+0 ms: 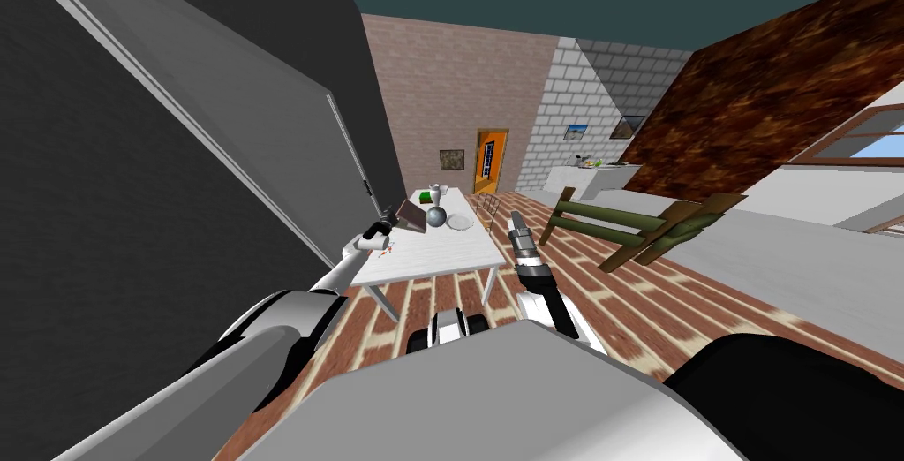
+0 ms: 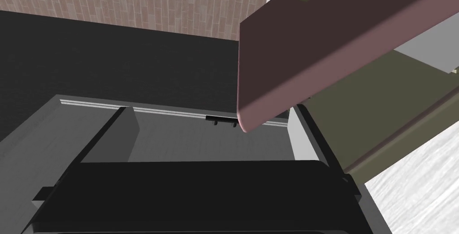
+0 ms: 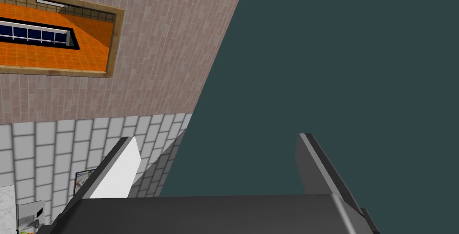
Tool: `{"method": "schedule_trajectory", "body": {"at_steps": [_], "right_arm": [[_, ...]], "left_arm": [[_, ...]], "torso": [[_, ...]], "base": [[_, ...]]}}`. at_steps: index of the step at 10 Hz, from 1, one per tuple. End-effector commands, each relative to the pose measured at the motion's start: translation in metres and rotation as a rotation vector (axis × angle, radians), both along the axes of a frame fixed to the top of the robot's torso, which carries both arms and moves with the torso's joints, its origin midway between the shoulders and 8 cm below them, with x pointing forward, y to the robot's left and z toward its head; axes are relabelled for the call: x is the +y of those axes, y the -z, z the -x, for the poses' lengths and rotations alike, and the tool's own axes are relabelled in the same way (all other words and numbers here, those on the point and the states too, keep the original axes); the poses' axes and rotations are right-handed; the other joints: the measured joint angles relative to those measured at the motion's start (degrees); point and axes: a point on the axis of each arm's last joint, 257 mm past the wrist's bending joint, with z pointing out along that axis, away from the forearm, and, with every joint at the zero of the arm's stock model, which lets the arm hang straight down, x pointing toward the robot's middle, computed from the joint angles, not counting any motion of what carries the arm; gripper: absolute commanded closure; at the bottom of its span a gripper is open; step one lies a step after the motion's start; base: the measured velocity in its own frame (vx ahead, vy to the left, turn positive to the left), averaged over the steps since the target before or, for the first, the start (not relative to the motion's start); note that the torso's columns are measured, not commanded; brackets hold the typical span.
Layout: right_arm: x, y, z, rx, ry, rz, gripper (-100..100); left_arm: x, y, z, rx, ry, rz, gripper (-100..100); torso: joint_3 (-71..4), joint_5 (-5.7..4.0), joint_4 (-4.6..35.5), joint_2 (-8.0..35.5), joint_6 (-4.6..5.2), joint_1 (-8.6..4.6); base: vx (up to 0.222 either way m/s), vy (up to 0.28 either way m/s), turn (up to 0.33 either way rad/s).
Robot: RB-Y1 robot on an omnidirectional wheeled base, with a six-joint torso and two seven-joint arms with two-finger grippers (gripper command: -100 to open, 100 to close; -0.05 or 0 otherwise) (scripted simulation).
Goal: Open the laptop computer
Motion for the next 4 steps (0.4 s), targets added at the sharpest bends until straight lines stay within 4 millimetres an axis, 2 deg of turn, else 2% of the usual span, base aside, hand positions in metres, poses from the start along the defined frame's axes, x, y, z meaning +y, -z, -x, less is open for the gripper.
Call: {"method": "schedule_trajectory", "body": {"at_steps": [1,4], "right_arm": [[0.0,0.0,0.0,0.0,0.0,0.0,0],[0.0,0.0,0.0,0.0,0.0,0.0,0]], "left_arm": [[0.0001,0.0009,0.0002,0.002,0.0,0.0,0],[0.0003,0.002,0.0004,0.004,-0.001,0.0,0]], "torso": [[0.01,0.0,0.01,0.01,0.0,0.0],[0.04,0.01,-0.01,0.07,0.0,0.0]], "base": [[0.0,0.0,0.0],[0.0,0.0,0.0]]}}
